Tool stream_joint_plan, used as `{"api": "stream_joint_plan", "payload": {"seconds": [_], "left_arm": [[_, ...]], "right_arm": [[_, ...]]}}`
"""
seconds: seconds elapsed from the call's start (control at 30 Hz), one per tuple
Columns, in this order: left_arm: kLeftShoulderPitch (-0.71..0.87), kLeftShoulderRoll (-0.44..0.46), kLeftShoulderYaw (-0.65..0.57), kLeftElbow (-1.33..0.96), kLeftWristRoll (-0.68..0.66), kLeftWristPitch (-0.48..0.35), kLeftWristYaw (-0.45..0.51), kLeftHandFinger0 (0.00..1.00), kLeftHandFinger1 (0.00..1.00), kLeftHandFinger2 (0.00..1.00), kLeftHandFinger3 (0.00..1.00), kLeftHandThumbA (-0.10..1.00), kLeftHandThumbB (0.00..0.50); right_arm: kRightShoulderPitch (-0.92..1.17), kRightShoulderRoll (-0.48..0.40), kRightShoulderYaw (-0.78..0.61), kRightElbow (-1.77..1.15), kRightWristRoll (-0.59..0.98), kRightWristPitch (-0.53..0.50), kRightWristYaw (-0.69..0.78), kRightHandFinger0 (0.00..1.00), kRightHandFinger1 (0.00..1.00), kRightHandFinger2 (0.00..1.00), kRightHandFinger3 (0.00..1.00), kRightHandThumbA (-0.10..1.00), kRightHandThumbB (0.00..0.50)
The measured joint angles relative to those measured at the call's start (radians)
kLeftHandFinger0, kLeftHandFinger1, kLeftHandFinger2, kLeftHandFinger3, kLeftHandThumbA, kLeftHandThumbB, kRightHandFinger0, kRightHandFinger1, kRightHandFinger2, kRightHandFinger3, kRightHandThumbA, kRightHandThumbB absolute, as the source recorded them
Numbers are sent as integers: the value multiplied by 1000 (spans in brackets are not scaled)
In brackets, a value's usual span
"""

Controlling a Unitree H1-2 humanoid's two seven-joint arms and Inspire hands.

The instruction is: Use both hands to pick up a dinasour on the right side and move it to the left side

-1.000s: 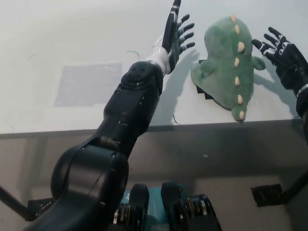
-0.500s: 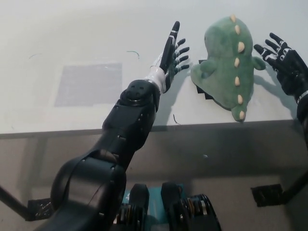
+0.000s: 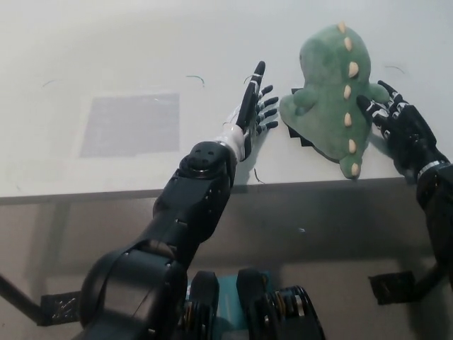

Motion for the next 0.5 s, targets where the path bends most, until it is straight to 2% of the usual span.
{"api": "stream_joint_plan", "payload": {"seconds": [0.1, 0.27, 0.5], "left_arm": [[-9, 0, 6, 6, 0, 2, 0, 1000, 1000, 1000, 1000, 1000, 442], [-18, -3, 10, 21, 0, 3, 1, 1000, 1000, 1000, 1000, 1000, 416], [-47, -17, 8, 33, 7, 4, 19, 1000, 1000, 1000, 1000, 1000, 441]], "right_arm": [[-22, 2, 0, 14, 0, 0, 0, 1000, 1000, 1000, 1000, 1000, 339], [-48, 15, 0, 16, -1, 0, -4, 1000, 1000, 1000, 1000, 1000, 344], [-60, 45, -6, 20, -1, 0, -21, 1000, 1000, 1000, 1000, 1000, 319]]}}
